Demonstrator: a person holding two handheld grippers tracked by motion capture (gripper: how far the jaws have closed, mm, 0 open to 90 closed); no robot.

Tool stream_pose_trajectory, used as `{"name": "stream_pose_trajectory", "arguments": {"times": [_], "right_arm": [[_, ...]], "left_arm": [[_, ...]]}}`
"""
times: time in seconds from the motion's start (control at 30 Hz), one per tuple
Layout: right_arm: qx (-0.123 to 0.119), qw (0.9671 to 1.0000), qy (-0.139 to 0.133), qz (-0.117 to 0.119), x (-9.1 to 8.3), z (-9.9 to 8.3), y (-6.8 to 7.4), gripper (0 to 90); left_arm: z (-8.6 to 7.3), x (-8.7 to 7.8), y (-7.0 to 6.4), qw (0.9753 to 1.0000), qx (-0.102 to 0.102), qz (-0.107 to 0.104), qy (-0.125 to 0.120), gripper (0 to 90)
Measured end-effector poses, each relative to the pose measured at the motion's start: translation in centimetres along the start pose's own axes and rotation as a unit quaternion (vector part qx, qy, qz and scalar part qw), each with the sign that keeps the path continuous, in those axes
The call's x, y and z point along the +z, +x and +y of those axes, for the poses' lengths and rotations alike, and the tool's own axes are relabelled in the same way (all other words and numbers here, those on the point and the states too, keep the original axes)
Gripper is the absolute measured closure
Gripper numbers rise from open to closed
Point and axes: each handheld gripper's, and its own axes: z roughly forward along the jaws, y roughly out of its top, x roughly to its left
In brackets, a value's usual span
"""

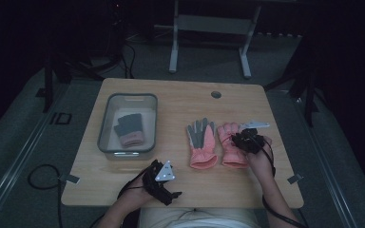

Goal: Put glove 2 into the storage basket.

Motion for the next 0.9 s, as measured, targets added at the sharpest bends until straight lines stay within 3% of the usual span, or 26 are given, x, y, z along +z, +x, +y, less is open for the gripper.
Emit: {"name": "stream_pose_trajectory", "arguments": {"times": [0.23, 0.43, 0.57, 0.73, 0.9], "right_arm": [[-0.035, 0.9990, 0.027, -0.009, 0.5, -0.6, 0.4, 62.0], [-0.061, 0.9971, 0.037, -0.028, 1.6, -1.7, 0.9, 68.6], [-0.020, 0.9990, 0.038, -0.014, 1.8, -1.8, 0.4, 80.1], [0.019, 0.9995, 0.020, -0.013, 1.2, -2.0, 0.1, 86.0], [0.035, 0.9991, 0.018, -0.016, 0.1, -1.2, -0.4, 86.8]], "left_arm": [[0.0, 0.0, 0.0, 1.0000, 0.000, 0.001, 0.002, 2.2], [0.0, 0.0, 0.0, 1.0000, 0.001, 0.001, 0.002, 2.3], [0.0, 0.0, 0.0, 1.0000, 0.001, 0.001, 0.002, 2.3], [0.0, 0.0, 0.0, 1.0000, 0.001, 0.003, 0.003, 2.3], [0.0, 0.0, 0.0, 1.0000, 0.001, 0.003, 0.003, 2.2]]}}
